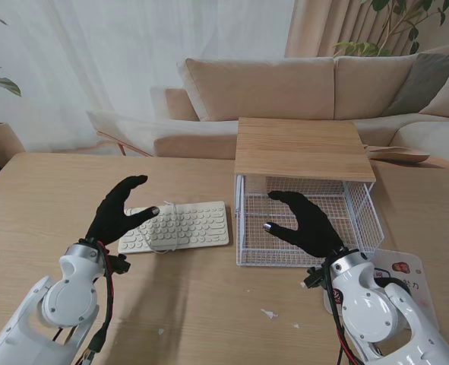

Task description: Unroll the mouse pad and set up the keyboard and mouse from the tabletop organizer

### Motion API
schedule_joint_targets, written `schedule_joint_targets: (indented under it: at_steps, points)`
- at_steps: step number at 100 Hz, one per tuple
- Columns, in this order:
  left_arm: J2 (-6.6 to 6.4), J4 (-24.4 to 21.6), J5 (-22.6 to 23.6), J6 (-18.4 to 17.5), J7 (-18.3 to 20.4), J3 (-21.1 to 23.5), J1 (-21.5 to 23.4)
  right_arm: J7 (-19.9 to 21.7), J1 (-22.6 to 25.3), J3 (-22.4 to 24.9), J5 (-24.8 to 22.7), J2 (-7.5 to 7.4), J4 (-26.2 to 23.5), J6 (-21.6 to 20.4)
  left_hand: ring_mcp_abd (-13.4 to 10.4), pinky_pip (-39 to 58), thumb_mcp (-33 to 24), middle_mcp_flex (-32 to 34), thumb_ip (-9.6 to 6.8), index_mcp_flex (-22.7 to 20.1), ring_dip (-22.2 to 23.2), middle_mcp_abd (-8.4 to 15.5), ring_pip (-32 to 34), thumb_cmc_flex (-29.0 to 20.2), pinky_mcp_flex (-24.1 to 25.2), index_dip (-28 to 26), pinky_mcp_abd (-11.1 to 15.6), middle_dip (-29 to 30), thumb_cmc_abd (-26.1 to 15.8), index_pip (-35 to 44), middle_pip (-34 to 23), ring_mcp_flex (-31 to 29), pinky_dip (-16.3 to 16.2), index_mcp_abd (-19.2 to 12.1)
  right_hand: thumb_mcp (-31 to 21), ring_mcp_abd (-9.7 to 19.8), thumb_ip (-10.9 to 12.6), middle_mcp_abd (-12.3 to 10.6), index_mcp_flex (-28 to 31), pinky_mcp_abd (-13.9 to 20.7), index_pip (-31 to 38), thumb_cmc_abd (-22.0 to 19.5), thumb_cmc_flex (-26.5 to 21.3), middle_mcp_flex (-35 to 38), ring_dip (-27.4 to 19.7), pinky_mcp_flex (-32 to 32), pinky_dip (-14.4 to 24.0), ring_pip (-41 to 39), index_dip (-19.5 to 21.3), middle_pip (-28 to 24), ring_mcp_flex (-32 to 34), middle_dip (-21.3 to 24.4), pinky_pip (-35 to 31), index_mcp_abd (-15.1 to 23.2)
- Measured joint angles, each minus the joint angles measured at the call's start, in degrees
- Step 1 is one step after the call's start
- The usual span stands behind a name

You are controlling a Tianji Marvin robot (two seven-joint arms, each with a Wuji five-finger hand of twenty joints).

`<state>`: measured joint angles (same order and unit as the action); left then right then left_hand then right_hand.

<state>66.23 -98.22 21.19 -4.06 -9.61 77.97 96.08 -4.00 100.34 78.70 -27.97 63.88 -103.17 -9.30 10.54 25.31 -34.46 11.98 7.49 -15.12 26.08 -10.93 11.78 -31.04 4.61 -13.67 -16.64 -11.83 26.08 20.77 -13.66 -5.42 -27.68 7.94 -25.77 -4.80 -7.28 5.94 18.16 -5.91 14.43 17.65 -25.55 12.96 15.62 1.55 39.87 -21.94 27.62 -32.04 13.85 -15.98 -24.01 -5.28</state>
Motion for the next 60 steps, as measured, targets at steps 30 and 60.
schedule_joint_targets:
  at_steps: [30, 60]
  points:
    - [0.04, -1.0, -2.7, -2.1, -1.2, -2.8, 2.8, 1.8, 5.0, 3.3, -1.2, 0.01, -5.1, -0.8, 0.0, 0.0, 0.1, 0.0, -0.08, 0.0, 0.0, 0.0, 0.0, 0.8, -0.2, -0.4, -0.2, -1.1, -0.4, 0.1, -1.5, 0.0, 0.1, -0.1, 0.0, -1.5, 0.0, 1.5, 5.9, -0.1, 3.0, -0.7, -3.9, 6.7, 2.6, 6.5, 2.7, -6.1, 0.0, -2.5, 5.1, -1.6, -2.1, 0.0]
    - [0.33, 0.2, -3.4, -2.9, -0.6, -3.9, 2.7, 11.9, 16.5, 9.5, -10.6, -2.2, -15.9, -1.4, 0.1, 0.0, 0.1, 0.0, -0.09, 0.0, 0.0, 0.0, 1.7, 0.8, -0.1, -0.5, -0.8, -2.7, -0.9, 0.1, -3.7, 0.0, 0.4, -0.1, 0.0, -2.7, 0.0, 2.3, 10.7, -0.7, 5.3, -1.4, -5.6, 11.3, 4.0, 8.4, 4.3, -8.8, 1.3, -4.6, 7.7, -2.3, -4.3, -0.1]
